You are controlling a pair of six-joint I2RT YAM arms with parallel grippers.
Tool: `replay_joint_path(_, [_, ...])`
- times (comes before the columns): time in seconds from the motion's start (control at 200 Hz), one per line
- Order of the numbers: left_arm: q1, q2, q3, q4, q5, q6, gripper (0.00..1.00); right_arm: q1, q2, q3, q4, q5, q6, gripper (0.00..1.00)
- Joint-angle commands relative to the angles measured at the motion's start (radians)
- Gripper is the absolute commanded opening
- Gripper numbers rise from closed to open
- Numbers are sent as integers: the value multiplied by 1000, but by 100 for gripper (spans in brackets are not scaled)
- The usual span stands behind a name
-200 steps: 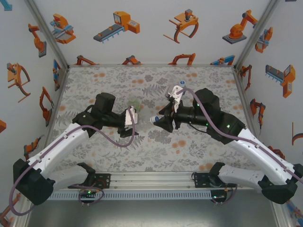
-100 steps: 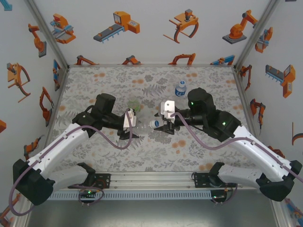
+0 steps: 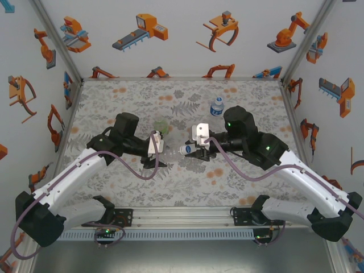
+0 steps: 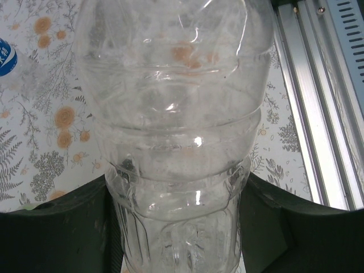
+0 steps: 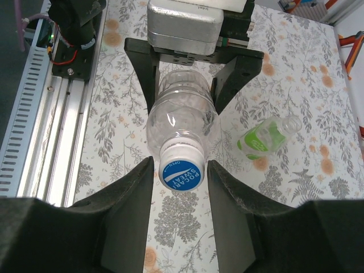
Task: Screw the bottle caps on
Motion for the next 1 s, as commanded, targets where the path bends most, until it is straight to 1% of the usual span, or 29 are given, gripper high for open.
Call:
replay_joint_path(0.0, [-6,-14,26,-19,48,25,0,0,4,-4,-9,3,-16,42])
replay_joint_path(0.406, [-7,-18,27,-19,53,24,0,0,5,-12,-10,23,-11,41])
replay_joint_path(0.491, [-7,-18,30,-19,52,26,0,1,8,-6,-15,33,10,36])
replay_joint_path(0.546, [-7,-14,31,-20,50,25,0,0,10,-5,-9,40,42,30])
replay_joint_path(0.686, [-7,-12,31,-19,45,18,0,0,6,-9,28,70,223,18])
replay_joint_path(0.786, [-8,-8,38,-19,23,6,0,0,-8,-36,88,125,445,7])
replay_joint_path(0.826, [-8,-6,40,-17,8,-1,0,0,-15,-55,121,164,554,0])
replay_joint_path(0.931, [-8,-1,40,9,-58,-39,0,1,-29,-99,165,287,837,0])
replay_joint_path(0.996, [-8,2,41,17,-99,-53,0,0,-33,-117,154,382,1024,0])
